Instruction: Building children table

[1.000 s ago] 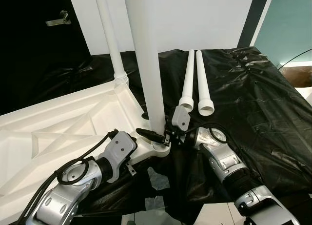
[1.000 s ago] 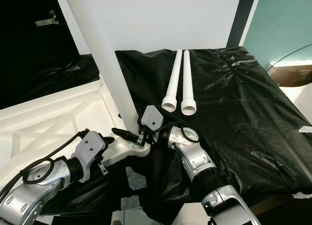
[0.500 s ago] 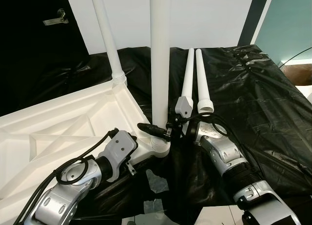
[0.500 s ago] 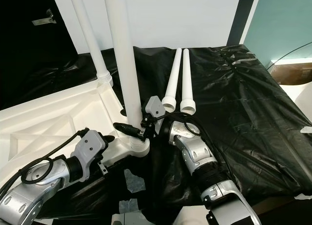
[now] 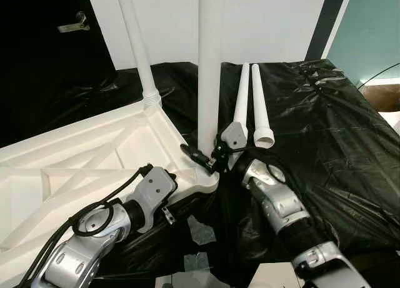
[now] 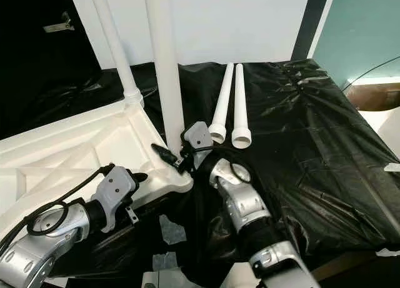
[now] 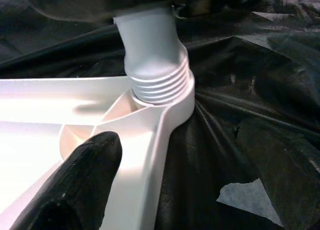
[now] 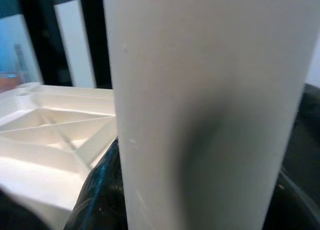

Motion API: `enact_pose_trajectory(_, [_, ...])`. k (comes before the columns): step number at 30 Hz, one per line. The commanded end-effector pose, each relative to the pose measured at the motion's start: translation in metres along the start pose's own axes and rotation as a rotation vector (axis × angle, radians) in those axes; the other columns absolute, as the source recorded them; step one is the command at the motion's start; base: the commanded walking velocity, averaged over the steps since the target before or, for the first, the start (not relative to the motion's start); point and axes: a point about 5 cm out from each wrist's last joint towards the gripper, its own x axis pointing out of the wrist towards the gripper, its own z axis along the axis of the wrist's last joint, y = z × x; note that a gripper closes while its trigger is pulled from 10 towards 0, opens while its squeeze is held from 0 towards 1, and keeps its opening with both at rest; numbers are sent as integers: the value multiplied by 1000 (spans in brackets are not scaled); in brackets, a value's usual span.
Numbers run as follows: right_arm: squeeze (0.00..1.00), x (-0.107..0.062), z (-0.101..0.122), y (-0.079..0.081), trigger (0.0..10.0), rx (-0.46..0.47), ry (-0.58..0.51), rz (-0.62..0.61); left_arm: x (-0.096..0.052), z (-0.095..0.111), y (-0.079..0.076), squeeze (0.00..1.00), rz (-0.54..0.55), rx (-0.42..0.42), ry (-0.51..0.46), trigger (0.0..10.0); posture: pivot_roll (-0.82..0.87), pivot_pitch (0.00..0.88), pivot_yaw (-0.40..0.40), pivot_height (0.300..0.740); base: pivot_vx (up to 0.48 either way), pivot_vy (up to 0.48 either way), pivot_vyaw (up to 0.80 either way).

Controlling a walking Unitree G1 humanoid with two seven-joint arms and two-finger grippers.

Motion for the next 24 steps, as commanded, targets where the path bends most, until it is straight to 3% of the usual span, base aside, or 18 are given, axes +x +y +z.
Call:
enact_pose_trajectory(1, [0,-16,-27,-11,10000,67,125,-255,0,0,-1,0,-10,10,8,10000,160,38,11,740,0,0,0])
enact_pose_trajectory(6, [0,-14,-28,1,10000,104,126,-295,1,1,-2,0,-14,12,4,10000,156,36,9,740,0,0,0])
enact_pose_trajectory(16, [0,-15,-29,-5,10000,114,146,-342,4,0,-4,0,-19,12,2,10000,148,33,8,740,0,0,0])
enact_pose_trajectory(20, [0,-12,-26,-5,10000,239,170,-403,5,0,-5,0,-21,12,3,10000,146,33,6,740,0,0,0])
enact_pose_trajectory(24, [0,-10,-22,-5,10000,264,148,-413,5,0,-5,0,-21,10,2,10000,145,34,4,740,0,0,0])
